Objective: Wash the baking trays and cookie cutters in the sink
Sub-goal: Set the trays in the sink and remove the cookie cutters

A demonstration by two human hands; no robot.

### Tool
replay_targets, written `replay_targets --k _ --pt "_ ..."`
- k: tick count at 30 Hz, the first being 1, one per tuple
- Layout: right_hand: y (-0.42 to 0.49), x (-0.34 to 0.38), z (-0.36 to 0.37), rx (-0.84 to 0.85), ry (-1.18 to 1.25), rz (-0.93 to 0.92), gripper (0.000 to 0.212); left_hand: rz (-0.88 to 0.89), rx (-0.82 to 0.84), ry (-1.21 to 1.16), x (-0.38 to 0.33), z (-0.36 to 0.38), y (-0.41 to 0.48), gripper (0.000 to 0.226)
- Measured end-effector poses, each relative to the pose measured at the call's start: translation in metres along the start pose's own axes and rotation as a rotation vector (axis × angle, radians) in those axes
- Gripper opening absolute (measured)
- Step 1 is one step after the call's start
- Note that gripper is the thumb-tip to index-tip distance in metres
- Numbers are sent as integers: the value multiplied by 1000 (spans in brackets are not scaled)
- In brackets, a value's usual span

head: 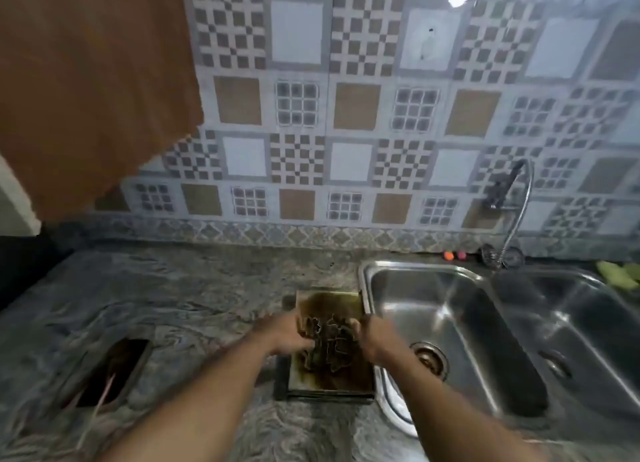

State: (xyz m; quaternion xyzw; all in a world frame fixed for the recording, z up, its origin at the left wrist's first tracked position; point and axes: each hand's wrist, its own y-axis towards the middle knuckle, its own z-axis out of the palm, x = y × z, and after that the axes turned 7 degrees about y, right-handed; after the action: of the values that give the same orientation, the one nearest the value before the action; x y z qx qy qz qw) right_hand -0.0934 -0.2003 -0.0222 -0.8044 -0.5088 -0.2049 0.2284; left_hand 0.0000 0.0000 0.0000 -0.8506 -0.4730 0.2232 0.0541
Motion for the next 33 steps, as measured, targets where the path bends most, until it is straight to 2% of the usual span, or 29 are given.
replay_targets --k 2,4,6,9,18,25,29,33 --pt "13 -14 12 -36 59 36 47 13 120 -80 10 16 18 118" --pt "18 -26 23 -60 144 71 46 -7 198 -121 22 35 32 149" --pt "26 -34 34 -73 229 61 43 -39 228 -153 32 50 46 163" --pt "38 -40 45 -80 305 32 46 -55 257 -173 29 53 51 165" --pt "38 -45 75 -140 464 110 61 -140 188 -317 19 60 53 163" --pt "28 -33 63 -181 507 57 51 -130 88 -317 9 46 38 151" --pt "23 -39 62 -203 499 26 65 -102 68 -314 2 35 21 152" --pt "-2 -30 35 -212 513 49 64 -71 25 -313 -13 28 5 150"
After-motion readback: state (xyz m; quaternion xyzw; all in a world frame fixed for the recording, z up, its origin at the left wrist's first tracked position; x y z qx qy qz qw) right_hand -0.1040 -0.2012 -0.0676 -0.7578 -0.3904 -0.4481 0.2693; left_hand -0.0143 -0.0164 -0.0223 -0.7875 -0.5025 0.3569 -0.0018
